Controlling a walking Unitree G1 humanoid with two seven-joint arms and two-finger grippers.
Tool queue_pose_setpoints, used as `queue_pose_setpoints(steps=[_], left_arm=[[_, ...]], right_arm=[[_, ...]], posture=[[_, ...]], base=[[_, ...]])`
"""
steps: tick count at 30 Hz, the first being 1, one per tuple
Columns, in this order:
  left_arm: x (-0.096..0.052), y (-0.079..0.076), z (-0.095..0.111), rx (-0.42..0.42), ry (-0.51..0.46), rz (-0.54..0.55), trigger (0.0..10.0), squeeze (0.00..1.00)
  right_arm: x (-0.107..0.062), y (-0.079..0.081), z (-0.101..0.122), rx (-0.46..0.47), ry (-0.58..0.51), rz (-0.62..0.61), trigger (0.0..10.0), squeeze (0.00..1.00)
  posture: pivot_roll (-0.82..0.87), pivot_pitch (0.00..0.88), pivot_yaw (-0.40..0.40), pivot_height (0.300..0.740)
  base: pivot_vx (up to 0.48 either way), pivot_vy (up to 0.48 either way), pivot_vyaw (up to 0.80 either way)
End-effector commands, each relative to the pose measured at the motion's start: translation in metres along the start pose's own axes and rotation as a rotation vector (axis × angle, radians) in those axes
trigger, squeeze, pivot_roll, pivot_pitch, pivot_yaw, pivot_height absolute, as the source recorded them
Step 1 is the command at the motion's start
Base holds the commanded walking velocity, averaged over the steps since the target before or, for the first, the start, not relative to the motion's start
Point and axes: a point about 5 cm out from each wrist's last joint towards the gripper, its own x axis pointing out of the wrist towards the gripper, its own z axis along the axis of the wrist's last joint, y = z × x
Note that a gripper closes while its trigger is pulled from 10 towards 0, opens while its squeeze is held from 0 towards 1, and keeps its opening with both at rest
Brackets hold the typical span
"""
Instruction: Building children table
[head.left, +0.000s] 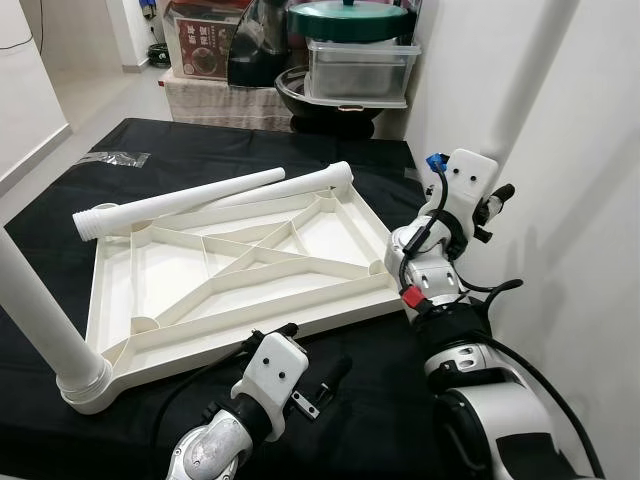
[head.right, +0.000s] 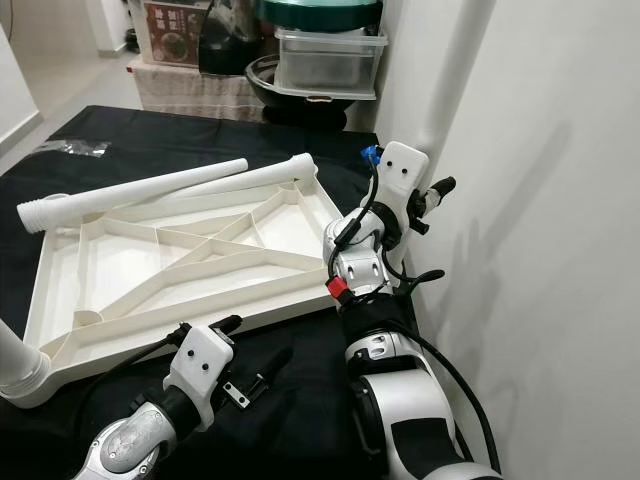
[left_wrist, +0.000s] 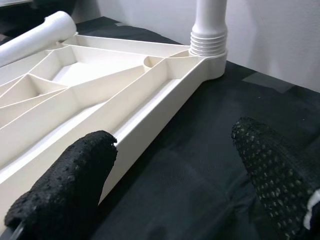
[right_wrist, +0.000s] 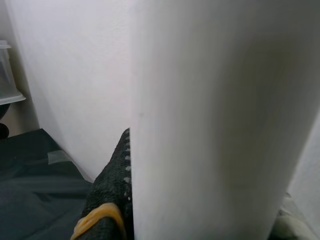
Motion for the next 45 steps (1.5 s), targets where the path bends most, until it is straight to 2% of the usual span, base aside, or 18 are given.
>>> queue_pose_setpoints(steps=[1, 2, 6, 7, 8, 14, 20, 22, 23, 25, 36, 37, 38, 39, 40, 42, 43, 45], left_arm=[[0.001, -0.002, -0.002, -0.002, 0.006, -0.008, 10.0, 0.0], [0.001, -0.002, -0.002, -0.002, 0.006, -0.009, 10.0, 0.0], [0.001, -0.002, -0.003, -0.002, 0.006, -0.01, 10.0, 0.0], [0.002, -0.002, -0.002, -0.001, 0.005, -0.011, 10.0, 0.0], [0.002, -0.002, -0.002, -0.001, 0.005, -0.011, 10.0, 0.0], [0.002, -0.002, -0.003, 0.002, 0.007, -0.01, 10.0, 0.0], [0.001, -0.003, -0.003, 0.001, 0.007, -0.01, 10.0, 0.0], [0.002, -0.003, -0.003, 0.0, 0.009, -0.013, 10.0, 0.0], [0.002, -0.003, -0.003, 0.0, 0.009, -0.013, 10.0, 0.0], [0.002, -0.003, -0.003, 0.001, 0.008, -0.017, 10.0, 0.0], [0.002, -0.003, -0.002, 0.004, 0.008, -0.015, 10.0, 0.0], [0.002, -0.003, -0.003, 0.004, 0.008, -0.015, 10.0, 0.0], [0.002, -0.003, -0.003, 0.004, 0.008, -0.015, 10.0, 0.0], [0.002, -0.003, -0.003, 0.005, 0.008, -0.015, 10.0, 0.0], [0.002, -0.003, -0.003, 0.005, 0.008, -0.013, 10.0, 0.0], [0.002, -0.003, -0.002, 0.005, 0.008, -0.012, 10.0, 0.0], [0.002, -0.003, -0.002, 0.003, 0.008, -0.013, 10.0, 0.0], [0.002, -0.003, -0.002, 0.002, 0.008, -0.014, 10.0, 0.0]], right_arm=[[-0.002, -0.01, -0.035, -0.111, 0.13, -0.033, 0.0, 0.0], [-0.005, -0.004, -0.021, -0.076, 0.076, 0.014, 0.0, 0.0], [-0.006, 0.001, -0.003, -0.031, 0.012, 0.051, 0.0, 0.0], [-0.006, 0.004, 0.014, 0.003, -0.046, 0.066, 0.0, 0.0], [-0.005, 0.005, 0.02, 0.013, -0.06, 0.07, 0.0, 0.0], [0.002, 0.005, 0.032, 0.044, -0.07, 0.054, 0.0, 0.0], [0.003, 0.004, 0.032, 0.033, -0.068, 0.058, 0.0, 0.0], [-0.001, 0.004, 0.015, -0.012, -0.03, 0.084, 0.0, 0.0], [-0.001, 0.004, 0.015, -0.012, -0.03, 0.084, 0.0, 0.0], [-0.008, 0.002, -0.012, -0.076, 0.053, 0.105, 0.0, 0.0], [-0.009, 0.003, -0.021, -0.107, 0.072, 0.126, 0.0, 0.0], [-0.009, 0.005, -0.019, -0.1, 0.066, 0.137, 2.2, 0.0], [-0.009, 0.005, -0.019, -0.1, 0.066, 0.137, 2.2, 0.0], [-0.009, 0.006, -0.018, -0.096, 0.065, 0.151, 5.8, 0.0], [-0.008, 0.008, -0.016, -0.092, 0.064, 0.16, 7.3, 0.0], [-0.008, 0.009, -0.015, -0.09, 0.065, 0.166, 7.3, 0.0], [-0.006, 0.011, -0.012, -0.087, 0.06, 0.178, 10.0, 0.0], [-0.005, 0.012, -0.01, -0.084, 0.056, 0.186, 10.0, 0.0]], posture=[[0.05, 0.083, -0.061, 0.74], [0.05, 0.086, -0.059, 0.74], [0.04, 0.086, -0.062, 0.74], [0.04, 0.087, -0.062, 0.74], [0.04, 0.087, -0.062, 0.74], [0.05, 0.089, -0.065, 0.74], [0.04, 0.09, -0.062, 0.74], [0.04, 0.094, -0.06, 0.74], [0.04, 0.094, -0.06, 0.74], [0.04, 0.093, -0.061, 0.74], [0.05, 0.092, -0.062, 0.74], [0.04, 0.094, -0.062, 0.74], [0.04, 0.094, -0.062, 0.74], [0.04, 0.093, -0.064, 0.74], [0.05, 0.092, -0.064, 0.74], [0.05, 0.092, -0.064, 0.74], [0.05, 0.093, -0.065, 0.74], [0.05, 0.093, -0.065, 0.74]], base=[[0.0, 0.0, 0.0], [0.0, 0.0, 0.0], [0.0, 0.0, 0.0], [0.0, 0.0, 0.0], [0.0, 0.0, 0.0], [0.0, 0.0, 0.0], [0.0, 0.0, 0.0], [0.0, 0.0, 0.0], [0.0, 0.0, 0.0], [0.0, 0.0, 0.0], [0.0, 0.0, 0.0], [0.0, 0.0, 0.0], [0.0, 0.0, 0.0], [0.0, 0.0, 0.0], [0.0, 0.0, 0.0], [0.0, 0.0, 0.0], [0.0, 0.0, 0.0], [0.0, 0.0, 0.0]])
